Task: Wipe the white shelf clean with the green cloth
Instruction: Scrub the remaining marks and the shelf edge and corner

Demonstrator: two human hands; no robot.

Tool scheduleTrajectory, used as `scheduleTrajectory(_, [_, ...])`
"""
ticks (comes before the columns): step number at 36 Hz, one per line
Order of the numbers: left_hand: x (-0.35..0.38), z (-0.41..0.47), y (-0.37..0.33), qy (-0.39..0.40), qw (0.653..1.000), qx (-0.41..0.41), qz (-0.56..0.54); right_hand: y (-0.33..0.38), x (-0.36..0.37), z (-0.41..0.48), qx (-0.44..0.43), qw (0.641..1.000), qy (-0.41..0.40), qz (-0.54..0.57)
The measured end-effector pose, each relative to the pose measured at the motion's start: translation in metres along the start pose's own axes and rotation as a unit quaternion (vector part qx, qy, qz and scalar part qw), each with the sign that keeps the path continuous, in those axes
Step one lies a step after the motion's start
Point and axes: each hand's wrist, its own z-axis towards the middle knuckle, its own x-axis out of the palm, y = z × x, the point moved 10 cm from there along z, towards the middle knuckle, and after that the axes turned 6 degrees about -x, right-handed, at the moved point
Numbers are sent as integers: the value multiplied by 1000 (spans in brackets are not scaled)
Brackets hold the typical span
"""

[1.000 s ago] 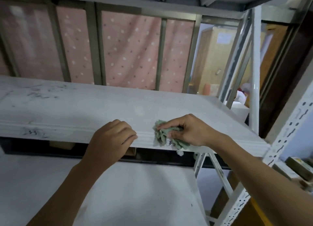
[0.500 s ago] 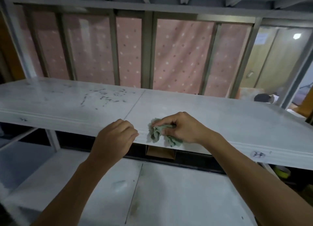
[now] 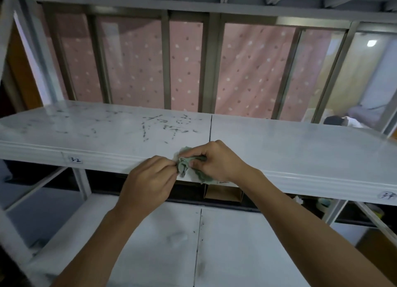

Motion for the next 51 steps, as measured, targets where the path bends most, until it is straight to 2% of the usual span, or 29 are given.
scheduleTrajectory(8, [-12,-8,50,-24,1000,-1,-12,12,18,23,-21,999,-32,-5])
scheduleTrajectory(13, [-9,-5,77,6,1000,2,-20,16,17,17,-52,996,-76,-22])
scheduleTrajectory(15, [-8,1,78,25,999,14,-39,21,14,14,-73,993,-91,-23])
scheduleTrajectory(19, [-1,14,90,77,992,-13,-97,28,7,10,-100,989,-107,-15])
scheduleTrajectory(23, [2,24,92,122,984,-7,-131,9,-14,9,-20,987,-156,23])
scheduleTrajectory(29, [9,28,95,138,974,13,-177,-46,-51,23,157,967,-182,-85])
scheduleTrajectory(37, [11,20,101,115,965,39,-234,-128,-55,38,346,912,-122,-185])
scheduleTrajectory(41, [8,15,97,96,970,71,-214,-159,-45,44,446,875,-35,-185])
scheduleTrajectory(46, [6,15,98,85,966,85,-229,-160,-33,67,475,860,27,-183])
scheduleTrajectory(51, [6,16,98,81,964,91,-238,-144,-11,94,438,891,55,-108])
